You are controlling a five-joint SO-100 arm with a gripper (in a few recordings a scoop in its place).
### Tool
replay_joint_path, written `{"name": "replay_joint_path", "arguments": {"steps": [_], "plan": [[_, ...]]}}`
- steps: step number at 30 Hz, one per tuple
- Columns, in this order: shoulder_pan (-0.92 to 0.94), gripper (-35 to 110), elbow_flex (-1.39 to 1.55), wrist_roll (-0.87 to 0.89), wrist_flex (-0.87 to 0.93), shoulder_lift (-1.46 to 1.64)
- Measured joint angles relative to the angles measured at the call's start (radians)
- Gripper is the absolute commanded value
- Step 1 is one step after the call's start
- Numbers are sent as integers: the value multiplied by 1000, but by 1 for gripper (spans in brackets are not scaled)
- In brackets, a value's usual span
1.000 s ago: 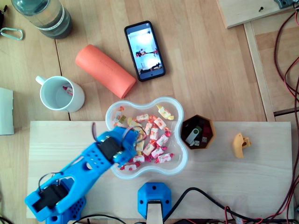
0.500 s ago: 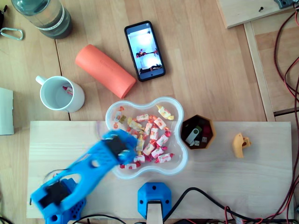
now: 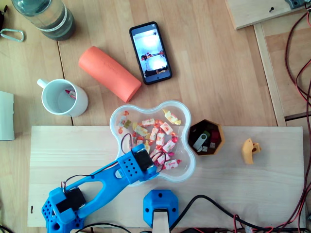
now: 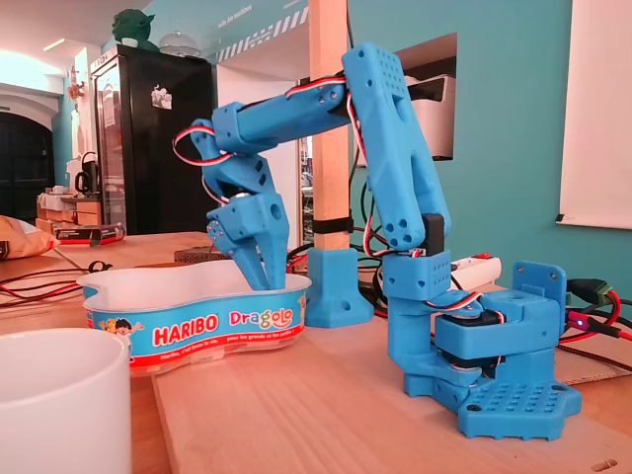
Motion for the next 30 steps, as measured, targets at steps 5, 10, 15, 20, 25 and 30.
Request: {"name": "replay_joint_path", "arguments": {"steps": [5, 10, 15, 20, 25, 30], "plan": [[0, 19, -31, 0, -69, -44], [0, 29, -31, -2, -81, -49], [0, 33, -31, 5, -81, -61], [-2, 33, -28, 75, -21, -61], [-2, 32, -28, 144, -2, -61], [-2, 32, -28, 212, 3, -61]]}}
